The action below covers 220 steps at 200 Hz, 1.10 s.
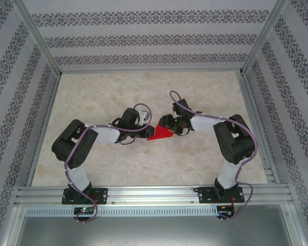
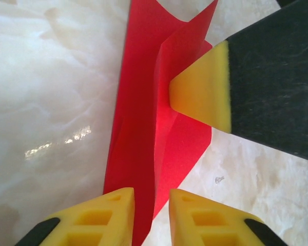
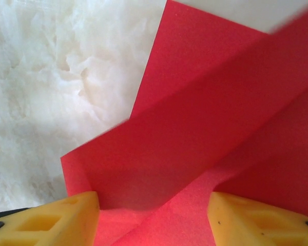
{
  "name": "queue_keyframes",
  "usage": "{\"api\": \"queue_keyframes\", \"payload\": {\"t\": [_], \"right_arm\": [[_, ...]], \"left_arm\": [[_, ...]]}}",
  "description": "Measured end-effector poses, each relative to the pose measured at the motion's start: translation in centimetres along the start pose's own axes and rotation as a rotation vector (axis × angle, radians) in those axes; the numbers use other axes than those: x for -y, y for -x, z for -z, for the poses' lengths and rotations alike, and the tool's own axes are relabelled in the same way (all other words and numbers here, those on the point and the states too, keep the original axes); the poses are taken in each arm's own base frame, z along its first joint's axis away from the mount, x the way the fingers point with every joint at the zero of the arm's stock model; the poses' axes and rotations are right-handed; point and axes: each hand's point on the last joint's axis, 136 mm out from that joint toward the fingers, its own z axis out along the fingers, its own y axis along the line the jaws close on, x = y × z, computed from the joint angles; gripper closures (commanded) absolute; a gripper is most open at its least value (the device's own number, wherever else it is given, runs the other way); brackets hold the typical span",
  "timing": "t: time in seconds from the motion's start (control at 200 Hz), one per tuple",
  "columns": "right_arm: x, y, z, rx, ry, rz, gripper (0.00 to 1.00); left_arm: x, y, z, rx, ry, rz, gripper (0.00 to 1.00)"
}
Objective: Fold a paper plane with a square sheet of paper (pick it up from the middle)
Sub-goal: Fourth fold the wing at the center of the table.
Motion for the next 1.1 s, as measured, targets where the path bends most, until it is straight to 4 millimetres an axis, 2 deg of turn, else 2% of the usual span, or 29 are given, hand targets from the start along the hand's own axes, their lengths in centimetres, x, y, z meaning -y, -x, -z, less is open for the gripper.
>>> {"api": "queue_keyframes", "payload": {"t": [0.19, 0.42, 0.565, 0.814, 1.099], "right_arm": [[0.3, 0.3, -0.1, -0.019, -0.053, -0.016, 0.34], [0.5, 0.4, -0.4, -0.051, -0.094, -0.034, 0.34], [0.6, 0.4, -0.4, -0.065, -0.110, -0.041, 0.34], [0.7, 0.4, -0.5, -0.079, -0.129, -0.056, 0.36], [1.1, 0.4, -0.5, -0.077, -0.152, -0.075, 0.45]], "left_arm": [[1.1, 1.4, 0.8, 0.022, 0.000, -0.003, 0.80], [1.9, 0.7, 0.5, -0.023, -0.059, 0.032, 0.87], [2.2, 0.5, -0.3, -0.057, -0.091, 0.045, 0.88], [1.6, 0.1, -1.4, -0.100, -0.081, 0.068, 0.90], [0.2, -0.2, -2.4, -0.128, -0.029, 0.086, 0.94]]}}
